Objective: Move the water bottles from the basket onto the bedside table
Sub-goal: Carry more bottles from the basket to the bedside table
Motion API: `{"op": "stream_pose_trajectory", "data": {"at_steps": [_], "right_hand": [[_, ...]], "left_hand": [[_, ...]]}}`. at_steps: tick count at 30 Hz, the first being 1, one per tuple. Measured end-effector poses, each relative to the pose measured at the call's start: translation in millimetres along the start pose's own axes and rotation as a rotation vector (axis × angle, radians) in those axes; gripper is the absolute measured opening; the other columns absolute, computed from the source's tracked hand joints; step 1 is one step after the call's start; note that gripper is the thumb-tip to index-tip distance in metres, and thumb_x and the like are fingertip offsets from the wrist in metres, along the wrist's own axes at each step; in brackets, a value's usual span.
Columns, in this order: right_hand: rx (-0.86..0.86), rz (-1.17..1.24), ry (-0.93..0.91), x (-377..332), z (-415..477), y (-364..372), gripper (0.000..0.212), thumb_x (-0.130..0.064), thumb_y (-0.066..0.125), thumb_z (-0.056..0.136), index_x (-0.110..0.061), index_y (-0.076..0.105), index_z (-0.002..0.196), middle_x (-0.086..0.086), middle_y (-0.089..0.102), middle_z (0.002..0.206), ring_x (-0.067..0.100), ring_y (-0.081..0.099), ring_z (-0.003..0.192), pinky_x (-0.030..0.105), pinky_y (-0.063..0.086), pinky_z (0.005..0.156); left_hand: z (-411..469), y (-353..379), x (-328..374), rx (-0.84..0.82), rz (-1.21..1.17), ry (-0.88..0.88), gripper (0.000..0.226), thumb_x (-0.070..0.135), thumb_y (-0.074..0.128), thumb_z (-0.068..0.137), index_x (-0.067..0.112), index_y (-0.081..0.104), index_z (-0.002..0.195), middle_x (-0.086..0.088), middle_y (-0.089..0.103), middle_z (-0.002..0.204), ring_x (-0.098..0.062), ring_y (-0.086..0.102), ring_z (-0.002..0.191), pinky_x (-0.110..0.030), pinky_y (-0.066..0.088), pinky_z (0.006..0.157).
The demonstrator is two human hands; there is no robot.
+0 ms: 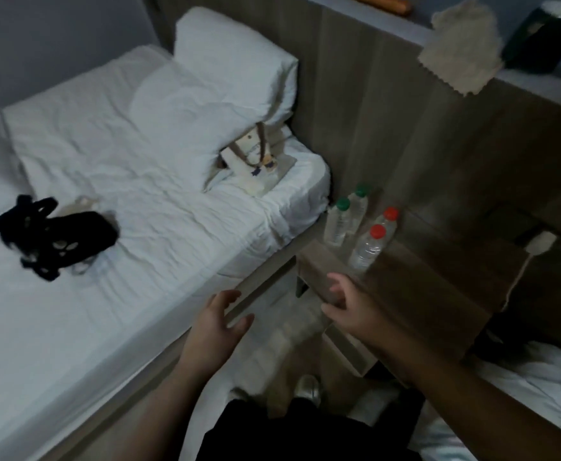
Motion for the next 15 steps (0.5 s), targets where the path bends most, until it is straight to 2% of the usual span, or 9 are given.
{"op": "stream_pose_trajectory", "data": {"at_steps": [6, 11, 15], "right_hand": [[-0.112, -0.112, -0.092, -43.8, -0.5, 47.5, 0.062, -0.027, 0.062, 0.088, -0.024, 0.032, 0.142, 0.001, 0.047, 0.13, 0.016, 0.049, 0.116, 0.029, 0.043, 0.094], [-0.174, -0.186, -0.13, -69.2, -13.2, 105.2, 0.059, -0.03, 0.063, 0.087, -0.024, 0.036, 0.139, 0.003, 0.05, 0.129, 0.02, 0.052, 0.114, 0.037, 0.045, 0.097], [-0.256, -0.24, -0.17, -87.8, -43.0, 172.7, 0.059, -0.03, 0.063, 0.087, -0.022, 0.036, 0.139, 0.005, 0.049, 0.132, 0.02, 0.051, 0.118, 0.03, 0.043, 0.094]], "left_hand": [[-49.5, -45.3, -49.5, 0.139, -0.032, -0.095, 0.042, 0.031, 0.069, 0.08, 0.02, 0.055, 0.118, 0.003, 0.057, 0.119, -0.013, 0.055, 0.11, -0.033, 0.048, 0.091], [-113.4, -82.4, -105.9, 0.246, -0.004, -0.21, 0.044, 0.033, 0.071, 0.079, 0.018, 0.056, 0.118, 0.001, 0.06, 0.116, -0.015, 0.056, 0.109, -0.025, 0.042, 0.09], [-182.5, -105.1, -159.4, 0.278, -0.026, -0.304, 0.045, 0.034, 0.07, 0.079, 0.018, 0.057, 0.118, 0.001, 0.059, 0.118, -0.013, 0.055, 0.111, -0.022, 0.04, 0.091]]}}
Point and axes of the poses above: each hand's wrist, its own z-axis towards the middle knuckle, its own y-axis out of the palm, x = y × z, the point moved 10 cm from there along z, towards the middle knuckle
